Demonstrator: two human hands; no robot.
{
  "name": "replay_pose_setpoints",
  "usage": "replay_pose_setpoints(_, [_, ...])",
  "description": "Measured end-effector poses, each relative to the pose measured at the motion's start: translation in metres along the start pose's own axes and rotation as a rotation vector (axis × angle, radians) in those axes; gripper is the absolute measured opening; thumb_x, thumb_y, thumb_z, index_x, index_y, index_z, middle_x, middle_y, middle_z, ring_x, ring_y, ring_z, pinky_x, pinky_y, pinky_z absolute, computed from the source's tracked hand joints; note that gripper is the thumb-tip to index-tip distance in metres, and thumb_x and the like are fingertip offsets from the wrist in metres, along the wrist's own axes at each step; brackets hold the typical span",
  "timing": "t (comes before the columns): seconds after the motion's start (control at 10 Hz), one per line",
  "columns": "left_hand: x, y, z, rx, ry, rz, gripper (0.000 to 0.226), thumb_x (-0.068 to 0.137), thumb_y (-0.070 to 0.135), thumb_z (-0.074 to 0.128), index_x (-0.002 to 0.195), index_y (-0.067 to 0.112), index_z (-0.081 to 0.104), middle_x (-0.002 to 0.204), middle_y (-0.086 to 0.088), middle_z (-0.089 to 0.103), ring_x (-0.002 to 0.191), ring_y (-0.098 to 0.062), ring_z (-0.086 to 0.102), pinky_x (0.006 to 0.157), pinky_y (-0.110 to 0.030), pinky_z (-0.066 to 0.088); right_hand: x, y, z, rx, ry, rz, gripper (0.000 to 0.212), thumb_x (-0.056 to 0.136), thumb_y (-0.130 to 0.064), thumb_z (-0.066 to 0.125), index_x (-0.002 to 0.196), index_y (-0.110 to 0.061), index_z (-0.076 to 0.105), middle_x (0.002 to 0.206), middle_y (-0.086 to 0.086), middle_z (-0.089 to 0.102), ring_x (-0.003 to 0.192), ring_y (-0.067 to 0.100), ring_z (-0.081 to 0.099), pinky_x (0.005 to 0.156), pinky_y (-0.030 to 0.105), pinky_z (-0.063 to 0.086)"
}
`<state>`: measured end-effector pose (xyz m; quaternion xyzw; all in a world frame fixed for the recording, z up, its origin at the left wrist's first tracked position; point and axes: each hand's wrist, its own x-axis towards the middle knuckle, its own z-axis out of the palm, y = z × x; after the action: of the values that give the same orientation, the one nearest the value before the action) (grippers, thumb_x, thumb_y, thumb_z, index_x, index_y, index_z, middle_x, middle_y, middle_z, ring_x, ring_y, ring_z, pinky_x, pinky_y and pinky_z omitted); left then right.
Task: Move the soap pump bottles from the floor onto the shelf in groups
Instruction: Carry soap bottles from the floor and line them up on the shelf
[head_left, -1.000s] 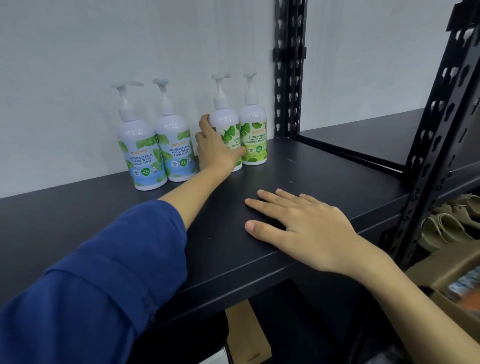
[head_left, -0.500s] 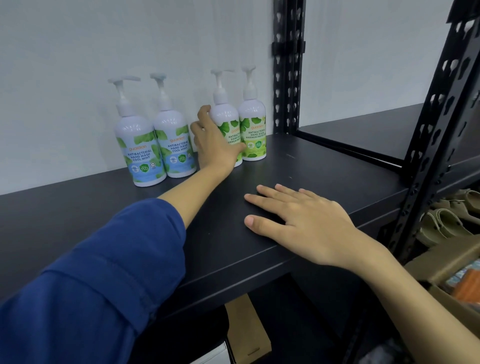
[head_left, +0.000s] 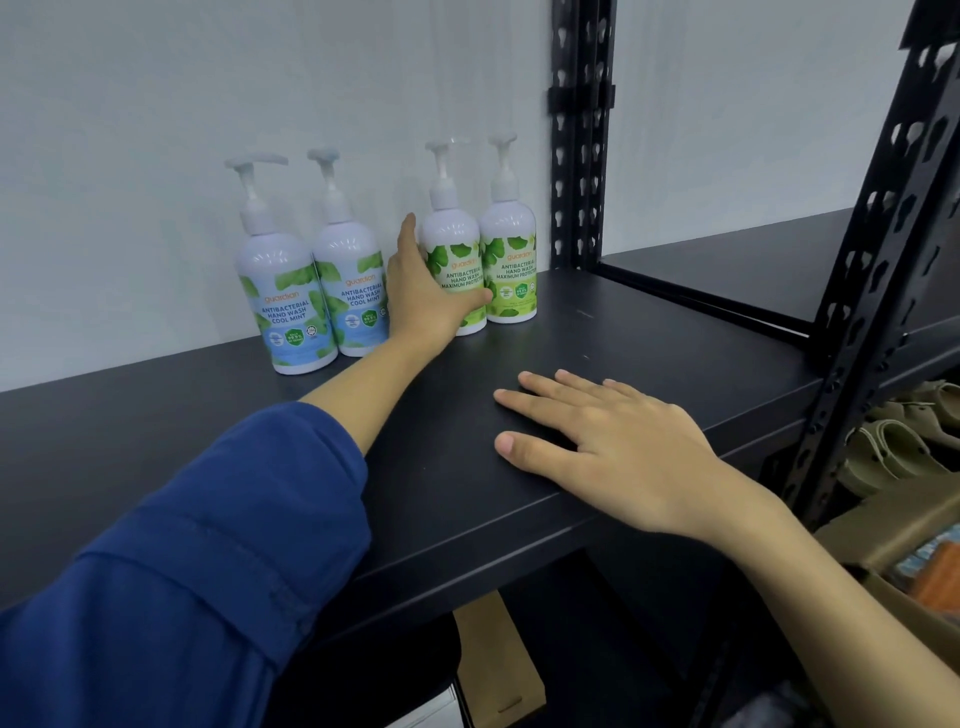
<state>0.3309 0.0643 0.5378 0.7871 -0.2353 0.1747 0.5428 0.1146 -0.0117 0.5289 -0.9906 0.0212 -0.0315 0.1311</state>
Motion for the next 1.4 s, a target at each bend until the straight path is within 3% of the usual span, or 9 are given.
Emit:
replay_pose_setpoints(0.2, [-0.002,0.003,0.004,0.077,0.047,0.010,0.097,0.062,0.009,0.083,0.142,0.016,0.027,0.128,-0.012,0.043,0.117,-0.024,0.047,0.099,-0.037,0.043,0.000,0.000,0.000,-0.004,0.000,-0.004,0.060,0.086,-0.069,0.016,0.144,-0.052,0.016,0.155,-0.025,0.006,0.144,-0.002,0.002,0.118,0.029,0.003])
replay_pose_setpoints(0.7, [-0.001,0.001,0.000,0.088,-0.009,-0.020,0.101,0.065,0.012,0.083,0.146,0.017,0.022,0.130,-0.009,0.052,0.118,-0.025,0.051,0.098,-0.046,0.046,0.001,0.002,0.002,-0.014,0.008,-0.015,0.059,0.087,-0.069,0.016,0.144,-0.052,0.015,0.155,-0.025,0.007,0.144,-0.001,0.002,0.117,0.028,0.003])
replay_pose_setpoints(0.8, [-0.006,0.008,-0.003,0.175,-0.052,-0.048,0.104,0.072,0.015,0.079,0.150,0.013,0.010,0.140,-0.013,0.041,0.129,-0.028,0.042,0.107,-0.041,0.037,0.001,0.001,0.002,-0.012,0.003,-0.015,0.058,0.088,-0.068,0.018,0.144,-0.052,0.016,0.156,-0.025,0.007,0.144,0.000,0.003,0.117,0.028,0.003])
replay_pose_setpoints(0.9, [-0.018,0.020,-0.010,0.345,-0.116,-0.126,0.093,0.082,0.017,0.069,0.149,0.005,0.007,0.146,-0.016,0.030,0.134,-0.030,0.032,0.105,-0.037,0.032,0.000,0.001,0.000,-0.007,-0.001,-0.004,0.057,0.089,-0.067,0.020,0.144,-0.051,0.018,0.156,-0.024,0.009,0.144,0.000,0.004,0.118,0.029,0.004])
replay_pose_setpoints(1.0, [-0.029,0.028,-0.022,0.467,-0.145,-0.100,0.048,0.085,0.017,0.060,0.126,0.001,0.043,0.126,-0.019,0.050,0.116,-0.034,0.048,0.083,-0.037,0.042,0.001,0.000,0.000,0.007,-0.003,0.004,0.056,0.090,-0.066,0.023,0.144,-0.050,0.020,0.156,-0.022,0.010,0.145,0.002,0.005,0.119,0.032,0.005])
replay_pose_setpoints(1.1, [-0.041,0.037,-0.042,0.628,-0.204,0.059,0.022,0.087,0.013,0.052,0.102,0.000,0.060,0.102,-0.017,0.061,0.093,-0.033,0.056,0.068,-0.031,0.038,0.002,0.000,0.000,0.022,-0.004,0.007,0.056,0.091,-0.064,0.026,0.145,-0.046,0.023,0.156,-0.019,0.013,0.145,0.005,0.007,0.118,0.035,0.006])
replay_pose_setpoints(1.2, [-0.056,0.047,-0.061,0.777,-0.297,0.154,0.013,0.086,0.009,0.050,0.093,0.002,0.058,0.088,-0.014,0.055,0.078,-0.029,0.050,0.064,-0.032,0.037,0.002,-0.001,-0.002,0.034,-0.011,0.012,0.056,0.093,-0.061,0.029,0.145,-0.043,0.026,0.157,-0.017,0.015,0.146,0.008,0.010,0.117,0.036,0.007])
replay_pose_setpoints(1.3, [-0.073,0.062,-0.075,0.854,-0.344,0.205,0.007,0.087,0.008,0.048,0.080,0.005,0.049,0.082,-0.013,0.048,0.076,-0.030,0.049,0.062,-0.034,0.037,-0.004,-0.006,-0.005,0.056,-0.001,0.051,0.054,0.095,-0.058,0.031,0.146,-0.039,0.029,0.156,-0.014,0.020,0.145,0.012,0.014,0.114,0.038,0.013])
replay_pose_setpoints(1.4, [-0.093,0.081,-0.085,0.872,-0.359,0.275,0.017,0.087,0.008,0.047,0.070,0.004,0.043,0.077,-0.014,0.045,0.073,-0.030,0.046,0.062,-0.034,0.037,-0.020,-0.013,-0.005,0.065,0.120,0.103,0.050,0.097,-0.053,0.034,0.142,-0.032,0.039,0.150,-0.003,0.037,0.139,0.022,0.031,0.107,0.041,0.028])
